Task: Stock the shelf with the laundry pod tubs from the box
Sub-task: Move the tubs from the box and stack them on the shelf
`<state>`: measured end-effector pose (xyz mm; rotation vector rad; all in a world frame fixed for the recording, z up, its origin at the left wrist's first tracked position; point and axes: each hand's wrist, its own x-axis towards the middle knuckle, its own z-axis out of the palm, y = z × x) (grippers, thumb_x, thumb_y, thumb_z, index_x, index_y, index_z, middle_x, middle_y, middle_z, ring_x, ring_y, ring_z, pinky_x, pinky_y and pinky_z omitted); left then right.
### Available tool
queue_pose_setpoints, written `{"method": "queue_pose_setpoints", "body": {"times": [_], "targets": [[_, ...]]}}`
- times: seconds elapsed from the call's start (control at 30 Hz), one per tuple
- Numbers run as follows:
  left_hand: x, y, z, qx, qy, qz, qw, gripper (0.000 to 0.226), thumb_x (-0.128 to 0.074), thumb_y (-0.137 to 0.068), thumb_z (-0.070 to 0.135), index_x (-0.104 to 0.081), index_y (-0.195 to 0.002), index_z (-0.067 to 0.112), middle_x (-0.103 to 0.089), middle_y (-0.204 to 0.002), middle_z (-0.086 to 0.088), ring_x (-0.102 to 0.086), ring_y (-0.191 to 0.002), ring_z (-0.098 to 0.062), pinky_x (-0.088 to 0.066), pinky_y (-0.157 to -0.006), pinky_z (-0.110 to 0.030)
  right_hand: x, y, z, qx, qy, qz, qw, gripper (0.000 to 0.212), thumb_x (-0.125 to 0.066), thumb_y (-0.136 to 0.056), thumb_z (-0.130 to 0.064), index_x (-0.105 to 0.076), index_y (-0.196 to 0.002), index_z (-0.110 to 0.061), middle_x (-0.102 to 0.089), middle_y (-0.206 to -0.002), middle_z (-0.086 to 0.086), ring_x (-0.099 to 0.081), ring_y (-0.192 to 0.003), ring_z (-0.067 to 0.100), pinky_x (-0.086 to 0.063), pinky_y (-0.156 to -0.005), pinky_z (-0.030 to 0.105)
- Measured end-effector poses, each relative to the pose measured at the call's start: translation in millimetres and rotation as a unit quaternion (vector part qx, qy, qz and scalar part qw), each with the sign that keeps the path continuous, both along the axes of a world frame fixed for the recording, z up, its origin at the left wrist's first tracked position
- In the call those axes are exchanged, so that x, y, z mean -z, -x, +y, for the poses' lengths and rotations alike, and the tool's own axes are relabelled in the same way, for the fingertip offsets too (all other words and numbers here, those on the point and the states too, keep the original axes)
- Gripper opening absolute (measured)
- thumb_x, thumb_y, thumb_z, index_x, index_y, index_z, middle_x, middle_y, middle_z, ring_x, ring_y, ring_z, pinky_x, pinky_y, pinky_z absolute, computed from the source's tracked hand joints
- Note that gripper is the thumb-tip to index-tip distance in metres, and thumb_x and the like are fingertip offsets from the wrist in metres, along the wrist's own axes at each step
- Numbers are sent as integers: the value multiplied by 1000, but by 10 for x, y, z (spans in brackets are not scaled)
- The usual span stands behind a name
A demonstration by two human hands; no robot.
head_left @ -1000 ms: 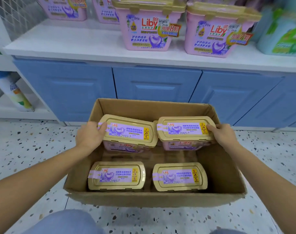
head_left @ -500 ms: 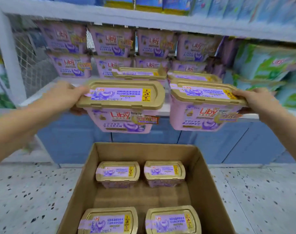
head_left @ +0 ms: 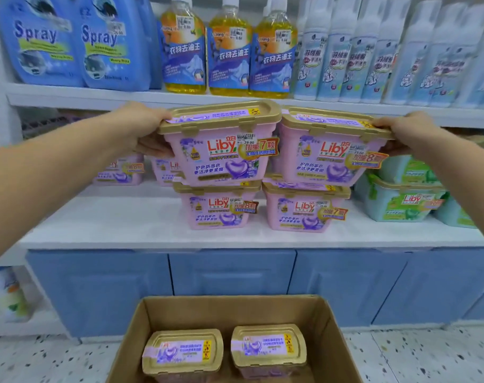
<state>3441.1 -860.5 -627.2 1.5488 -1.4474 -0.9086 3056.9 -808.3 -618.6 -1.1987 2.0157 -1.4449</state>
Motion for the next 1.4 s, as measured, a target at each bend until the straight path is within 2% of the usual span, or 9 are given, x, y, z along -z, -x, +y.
{"method": "queue_pose_setpoints", "body": {"times": [0.2,0.37,0.57,0.7,0.8,0.87,1.03,1.27,1.4], "targets": [[-35,145,-344,-10,-25,-64,998,33,-51,-93,29,-49,-69,5,-57,-31,-8,-56,-24,-17,-48,-31,-29,104,72,-363,6,-29,7,1000,31,-63,-86,-25,-46,-67,-8,-50,-24,0,-48,-19,9,-44,-25,23],[51,166,-549,-8,-46,-103,994,33,-47,-95,30,-48,-73,6,-58,-32,-8,-57,-25,-17,-48,-31,-27,221,105,-586,7,-56,39,998,26,-63,-85,-26,-49,-77,-6,-57,-63,11,-51,-21,8,-45,-26,23],[138,216,-730,-8,-36,-108,993,32,-46,-95,30,-51,-72,7,-58,-33,-5,-57,-26,-14,-48,-32,-23,248,162,-711,-5,-82,59,995,28,-60,-87,-28,-47,-71,-9,-55,-30,1,-50,-21,9,-45,-27,22],[168,180,-795,4,-51,-117,992,30,-49,-92,30,-58,-74,7,-64,-40,-5,-62,-32,-14,-52,-37,-24,301,230,-722,-5,-98,64,993,29,-60,-85,-31,-48,-70,-9,-59,-47,9,-50,-21,10,-47,-31,27],[194,139,-813,9,-51,-124,991,31,-50,-91,31,-61,-77,6,-67,-45,-7,-65,-37,-15,-54,-40,-24,333,277,-746,-12,-105,51,993,29,-59,-84,-36,-51,-70,-11,-59,-36,2,-52,-23,10,-52,-42,26],[196,131,-812,10,-43,-125,991,30,-49,-91,32,-62,-80,7,-68,-46,-6,-65,-38,-15,-54,-41,-24,346,285,-754,-18,-111,39,993,28,-58,-84,-38,-52,-72,-13,-59,-36,1,-57,-29,13,-51,-51,28],[207,98,-808,-7,-18,-126,992,28,-48,-91,32,-59,-77,10,-65,-41,-4,-63,-33,-14,-51,-35,-19,362,244,-754,-30,-110,-12,993,24,-57,-84,-39,-53,-80,-16,-60,-69,7,-58,-59,22,-49,-57,31],[249,69,-780,-15,-14,-90,996,37,-47,-91,41,-57,-76,9,-68,-48,-8,-64,-35,-15,-49,-57,-26,391,183,-740,-21,-108,-41,993,26,-55,-84,-44,-53,-81,-17,-60,-74,5,-58,-64,20,-47,-60,31],[419,-3,-776,-44,7,33,998,57,-30,-93,56,-58,-74,10,-65,-42,-2,-64,-36,-12,-50,-61,-28,466,256,-670,-63,-105,-130,984,61,-33,-81,-72,-57,-87,-17,-64,-87,5,-60,-80,21,-45,-69,33]]}}
